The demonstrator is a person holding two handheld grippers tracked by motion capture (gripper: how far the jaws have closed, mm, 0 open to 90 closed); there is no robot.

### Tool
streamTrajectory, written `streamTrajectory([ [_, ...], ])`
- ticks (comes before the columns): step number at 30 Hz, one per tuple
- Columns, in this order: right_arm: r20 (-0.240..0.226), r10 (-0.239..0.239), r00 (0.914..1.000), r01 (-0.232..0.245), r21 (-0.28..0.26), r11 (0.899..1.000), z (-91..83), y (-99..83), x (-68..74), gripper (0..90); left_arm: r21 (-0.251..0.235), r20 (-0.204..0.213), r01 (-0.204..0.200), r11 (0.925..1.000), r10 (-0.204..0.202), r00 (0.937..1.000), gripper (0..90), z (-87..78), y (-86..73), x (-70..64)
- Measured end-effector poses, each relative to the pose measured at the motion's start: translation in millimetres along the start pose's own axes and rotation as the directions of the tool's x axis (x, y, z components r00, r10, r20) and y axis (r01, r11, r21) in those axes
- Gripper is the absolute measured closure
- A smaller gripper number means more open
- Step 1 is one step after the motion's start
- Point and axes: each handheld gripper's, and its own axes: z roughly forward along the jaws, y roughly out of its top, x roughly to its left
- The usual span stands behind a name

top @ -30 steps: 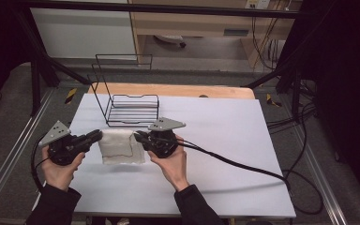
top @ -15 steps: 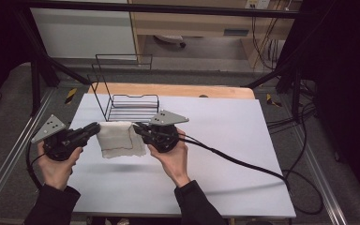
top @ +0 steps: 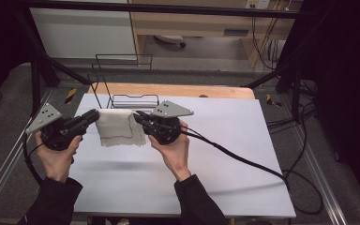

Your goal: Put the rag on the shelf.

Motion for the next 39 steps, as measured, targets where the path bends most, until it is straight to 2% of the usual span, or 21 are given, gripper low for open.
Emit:
streamTrajectory([
  [17, 0.032, -0.02, 0.9993, 0.023, -0.093, 0.995, -1.8, 25.9, -6.3, 84.4, -0.082, -0.007, -0.01, 0.9965, 0.01, 0.9999, 83.9, 5.3, 22.1, 1.8],
  [33, 0.072, -0.055, 0.9959, 0.064, -0.14, 0.988, 3.7, 49.1, -12.0, 84.6, -0.135, -0.021, -0.008, 0.9907, 0.006, 0.9998, 83.9, 12.6, 42.2, 7.6],
  [39, 0.075, -0.05, 0.9959, 0.061, -0.152, 0.987, 7.3, 53.6, -14.8, 84.6, -0.146, -0.031, -0.017, 0.9892, 0.013, 0.9994, 84.0, 15.4, 51.0, 11.2],
])
